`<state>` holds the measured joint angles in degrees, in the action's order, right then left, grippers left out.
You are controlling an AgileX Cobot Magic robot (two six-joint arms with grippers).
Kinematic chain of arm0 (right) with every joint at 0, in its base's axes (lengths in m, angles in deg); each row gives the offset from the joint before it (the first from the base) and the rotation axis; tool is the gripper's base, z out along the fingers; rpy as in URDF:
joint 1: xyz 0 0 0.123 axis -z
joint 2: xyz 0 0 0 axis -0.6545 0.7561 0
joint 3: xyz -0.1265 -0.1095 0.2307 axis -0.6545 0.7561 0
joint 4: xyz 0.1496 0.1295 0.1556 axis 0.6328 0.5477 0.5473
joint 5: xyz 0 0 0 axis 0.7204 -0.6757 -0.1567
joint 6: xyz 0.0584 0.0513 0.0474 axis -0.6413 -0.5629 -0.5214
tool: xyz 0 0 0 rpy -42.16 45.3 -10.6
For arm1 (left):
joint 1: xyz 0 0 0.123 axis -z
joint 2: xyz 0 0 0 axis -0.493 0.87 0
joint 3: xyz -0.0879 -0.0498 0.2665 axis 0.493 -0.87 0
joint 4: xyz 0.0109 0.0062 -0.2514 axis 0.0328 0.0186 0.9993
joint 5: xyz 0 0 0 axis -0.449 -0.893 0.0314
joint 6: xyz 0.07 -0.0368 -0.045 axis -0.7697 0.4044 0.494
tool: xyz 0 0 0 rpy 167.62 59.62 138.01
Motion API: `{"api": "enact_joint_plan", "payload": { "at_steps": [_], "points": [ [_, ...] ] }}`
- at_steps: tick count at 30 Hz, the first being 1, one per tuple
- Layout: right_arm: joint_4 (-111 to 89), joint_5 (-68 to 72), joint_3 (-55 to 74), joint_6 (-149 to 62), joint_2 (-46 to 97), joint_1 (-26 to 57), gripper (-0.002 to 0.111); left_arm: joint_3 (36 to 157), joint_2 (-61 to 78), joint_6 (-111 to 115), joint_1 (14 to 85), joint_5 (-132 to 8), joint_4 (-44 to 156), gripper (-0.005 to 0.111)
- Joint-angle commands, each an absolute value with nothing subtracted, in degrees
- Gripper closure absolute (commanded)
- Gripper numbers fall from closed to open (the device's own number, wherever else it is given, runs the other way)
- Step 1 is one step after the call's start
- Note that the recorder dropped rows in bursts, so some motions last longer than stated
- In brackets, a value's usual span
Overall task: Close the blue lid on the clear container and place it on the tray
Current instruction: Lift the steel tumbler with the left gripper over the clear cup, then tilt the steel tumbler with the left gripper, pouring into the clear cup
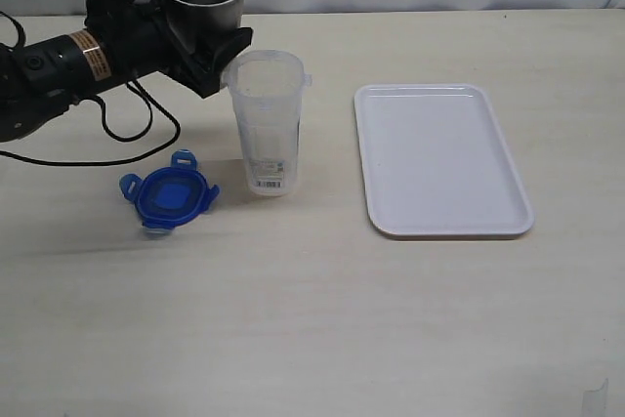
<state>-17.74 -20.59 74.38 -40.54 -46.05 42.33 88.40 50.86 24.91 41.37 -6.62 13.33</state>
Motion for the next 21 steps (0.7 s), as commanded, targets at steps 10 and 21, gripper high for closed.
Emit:
{"api": "enact_joint_plan", "payload": {
  "at_steps": [10,21],
  "points": [
    [-17.55,-20.60,74.45,-40.49,-46.26,42.71,0.104,89.16,49.94,10.26,41.52,-2.67,14.87,0.107],
    [-17.55,-20.60,74.45,-40.49,-46.26,42.71,0.104,89.16,49.94,-2.26,41.52,-2.59,14.87,0.107]
  ]
}}
